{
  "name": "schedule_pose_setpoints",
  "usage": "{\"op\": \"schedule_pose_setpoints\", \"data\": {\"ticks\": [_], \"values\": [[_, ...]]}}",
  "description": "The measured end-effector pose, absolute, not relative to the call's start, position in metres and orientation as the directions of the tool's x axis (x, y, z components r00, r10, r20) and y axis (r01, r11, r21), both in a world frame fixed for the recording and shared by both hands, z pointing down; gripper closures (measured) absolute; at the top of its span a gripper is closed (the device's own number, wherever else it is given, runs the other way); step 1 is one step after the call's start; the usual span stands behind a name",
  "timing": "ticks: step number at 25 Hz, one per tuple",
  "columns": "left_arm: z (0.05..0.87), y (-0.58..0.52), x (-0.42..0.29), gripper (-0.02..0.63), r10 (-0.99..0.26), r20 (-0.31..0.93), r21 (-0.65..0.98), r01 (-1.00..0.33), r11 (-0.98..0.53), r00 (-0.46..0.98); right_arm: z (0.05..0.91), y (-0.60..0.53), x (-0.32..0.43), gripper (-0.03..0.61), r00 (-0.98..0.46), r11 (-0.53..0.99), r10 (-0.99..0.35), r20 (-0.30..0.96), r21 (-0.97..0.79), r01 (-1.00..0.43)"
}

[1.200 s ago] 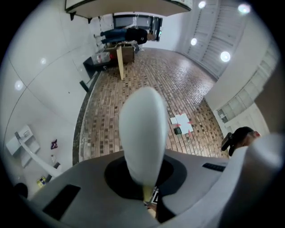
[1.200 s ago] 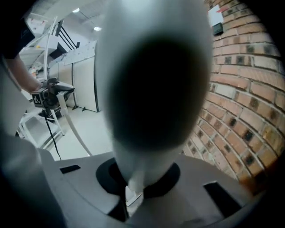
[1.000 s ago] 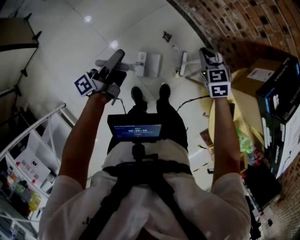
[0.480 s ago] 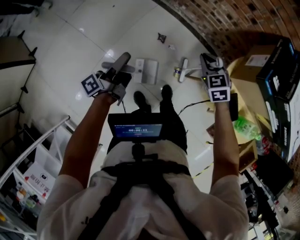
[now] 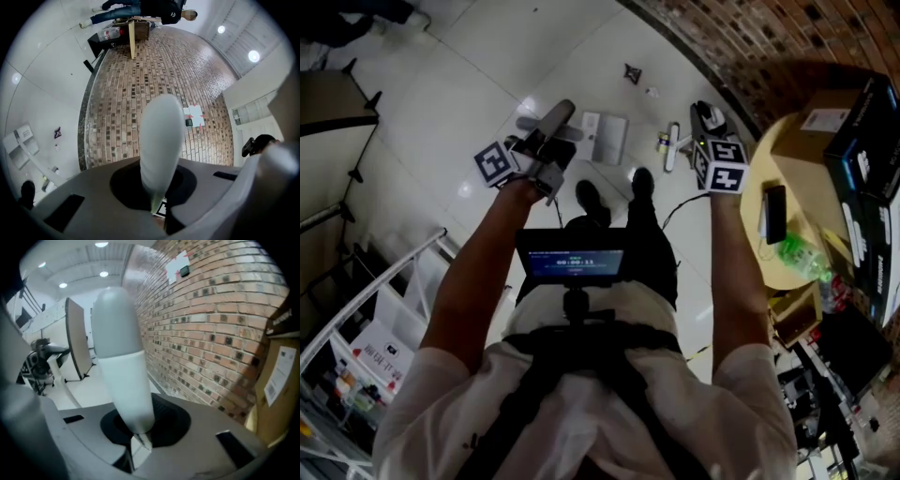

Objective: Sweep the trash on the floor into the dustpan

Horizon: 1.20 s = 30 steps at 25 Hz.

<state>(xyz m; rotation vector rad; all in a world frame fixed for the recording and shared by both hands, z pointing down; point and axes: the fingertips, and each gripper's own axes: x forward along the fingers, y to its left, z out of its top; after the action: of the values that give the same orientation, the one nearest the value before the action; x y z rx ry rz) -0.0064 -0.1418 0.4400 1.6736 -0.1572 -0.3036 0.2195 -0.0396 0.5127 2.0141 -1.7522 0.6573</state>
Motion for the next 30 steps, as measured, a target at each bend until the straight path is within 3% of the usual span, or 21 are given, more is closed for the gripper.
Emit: {"op": "schedule_pose_setpoints", "data": {"ticks": [5, 12, 21, 30], "values": [[0.442, -0.144, -0.015, 0.613, -0.279, -0.113, 0.989, 0.082, -0.122, 0.954, 0.490, -0.063, 0.207, 0.540, 0.167, -0.250, -0.862, 0.478, -0.115, -0.961], [0.448, -0.159, -0.032, 0.613, -0.326, -0.114, 0.990, 0.082, -0.111, 0.939, 0.474, -0.079, 0.167, 0.540, 0.062, -0.192, -0.907, 0.415, -0.279, -0.941], [0.433, -0.186, -0.045, 0.613, -0.419, -0.177, 0.982, 0.130, -0.138, 0.890, 0.444, -0.104, 0.167, 0.543, -0.006, -0.076, -0.907, 0.421, -0.177, -0.981], [0.416, -0.226, -0.042, 0.613, -0.605, -0.226, 0.973, 0.153, -0.171, 0.764, 0.413, -0.150, 0.223, 0.557, -0.157, 0.244, -0.836, 0.526, 0.100, -0.965]]}}
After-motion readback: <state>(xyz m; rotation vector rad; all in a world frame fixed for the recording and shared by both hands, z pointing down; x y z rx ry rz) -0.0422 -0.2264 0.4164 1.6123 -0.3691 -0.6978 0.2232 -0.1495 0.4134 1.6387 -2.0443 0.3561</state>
